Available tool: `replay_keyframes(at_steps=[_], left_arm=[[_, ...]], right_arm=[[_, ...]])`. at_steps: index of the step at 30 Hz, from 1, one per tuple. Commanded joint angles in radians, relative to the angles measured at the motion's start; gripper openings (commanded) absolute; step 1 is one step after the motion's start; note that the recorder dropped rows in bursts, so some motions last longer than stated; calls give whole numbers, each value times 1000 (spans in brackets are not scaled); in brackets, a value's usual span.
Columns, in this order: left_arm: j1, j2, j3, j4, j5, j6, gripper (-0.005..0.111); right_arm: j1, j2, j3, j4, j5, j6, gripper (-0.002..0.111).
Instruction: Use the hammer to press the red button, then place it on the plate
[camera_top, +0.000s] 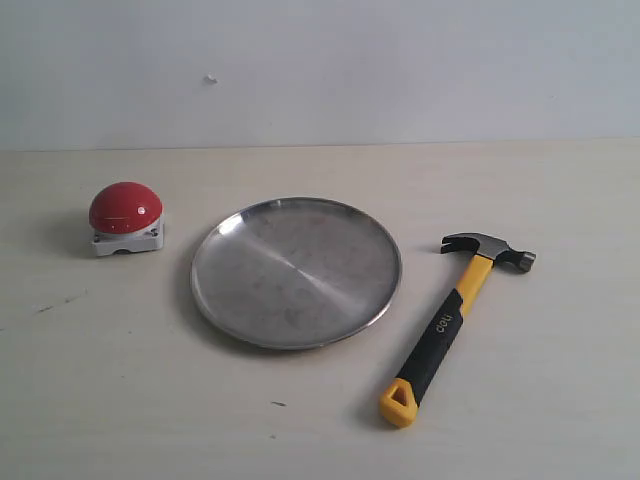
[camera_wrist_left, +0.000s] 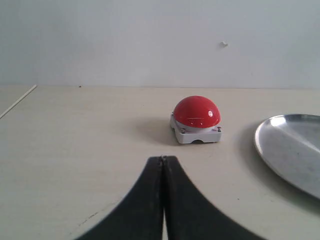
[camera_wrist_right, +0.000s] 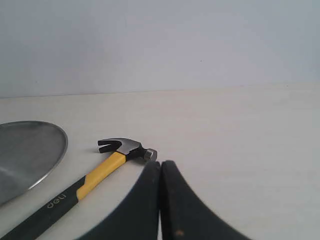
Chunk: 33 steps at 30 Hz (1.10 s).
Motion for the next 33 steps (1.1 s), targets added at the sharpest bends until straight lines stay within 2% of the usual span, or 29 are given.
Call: replay_keyframes(at_steps=[1,17,26,28,31,33], left_arm=[[3,-6,-3,-3,-1,1,0],[3,-6,-3,-3,-1,1,0],[3,-6,-3,-3,-1,1,0],[3,-6,-3,-3,-1,1,0],[3,-6,-3,-3,-1,1,0],[3,-6,-3,-3,-1,1,0]], right_arm=[[-6,-7,4,1,-4,-5,0],[-6,-7,4,1,-4,-5,0],[-6,-7,4,-15,-89,-5,0],[-6,-7,4,27,-91,24,0],[-6,-7,4,209,-169,139,0],[-6,-7,4,219,-195,151,0]])
